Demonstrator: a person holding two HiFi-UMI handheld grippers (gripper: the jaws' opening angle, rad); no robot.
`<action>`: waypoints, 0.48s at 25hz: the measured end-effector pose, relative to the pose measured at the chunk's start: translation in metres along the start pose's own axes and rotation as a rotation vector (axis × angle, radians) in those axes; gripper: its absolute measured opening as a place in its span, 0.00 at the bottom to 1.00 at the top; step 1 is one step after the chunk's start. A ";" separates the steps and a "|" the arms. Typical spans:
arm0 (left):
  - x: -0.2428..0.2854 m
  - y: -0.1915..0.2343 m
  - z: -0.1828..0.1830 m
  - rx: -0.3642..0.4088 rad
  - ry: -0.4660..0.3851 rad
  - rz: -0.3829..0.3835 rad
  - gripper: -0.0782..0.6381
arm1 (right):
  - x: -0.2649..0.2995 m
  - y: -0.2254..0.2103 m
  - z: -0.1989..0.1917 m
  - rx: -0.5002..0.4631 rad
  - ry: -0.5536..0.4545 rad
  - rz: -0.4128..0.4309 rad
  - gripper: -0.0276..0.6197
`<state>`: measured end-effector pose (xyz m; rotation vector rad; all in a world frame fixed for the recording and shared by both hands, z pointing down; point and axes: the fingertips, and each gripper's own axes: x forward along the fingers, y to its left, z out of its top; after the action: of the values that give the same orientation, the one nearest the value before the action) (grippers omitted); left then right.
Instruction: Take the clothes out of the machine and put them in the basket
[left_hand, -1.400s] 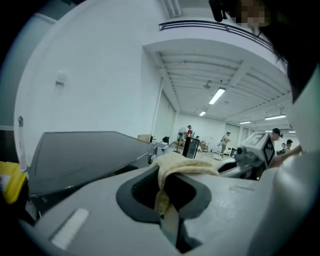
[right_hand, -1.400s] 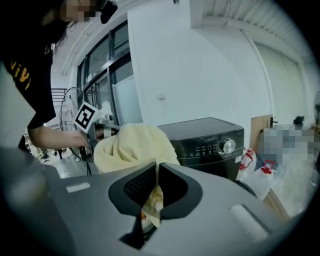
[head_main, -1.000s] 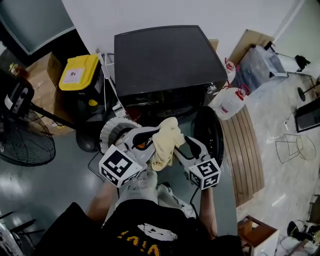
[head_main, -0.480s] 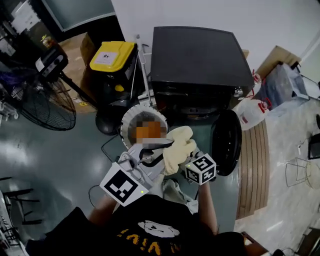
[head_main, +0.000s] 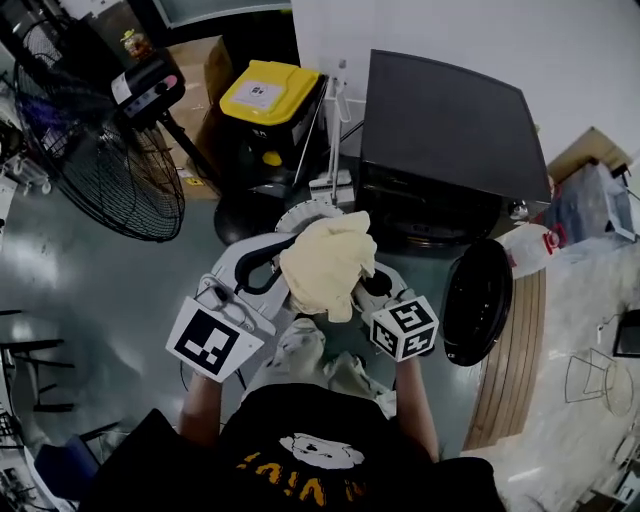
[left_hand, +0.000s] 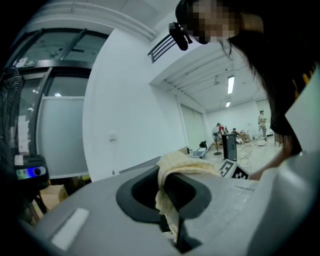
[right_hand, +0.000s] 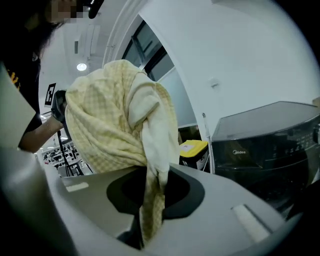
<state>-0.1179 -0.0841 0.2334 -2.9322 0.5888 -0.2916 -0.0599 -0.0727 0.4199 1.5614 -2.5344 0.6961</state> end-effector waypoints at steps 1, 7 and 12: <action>-0.003 0.011 -0.003 0.022 0.011 0.016 0.13 | 0.009 0.001 0.005 0.008 -0.007 0.000 0.14; -0.015 0.073 -0.025 0.071 0.053 0.075 0.13 | 0.061 0.006 0.042 0.091 -0.103 -0.019 0.14; -0.009 0.109 -0.058 0.040 0.111 0.066 0.13 | 0.087 -0.006 0.053 0.145 -0.138 -0.057 0.14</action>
<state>-0.1789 -0.1860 0.2697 -2.8662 0.6846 -0.4548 -0.0874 -0.1687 0.4008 1.7783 -2.5753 0.8085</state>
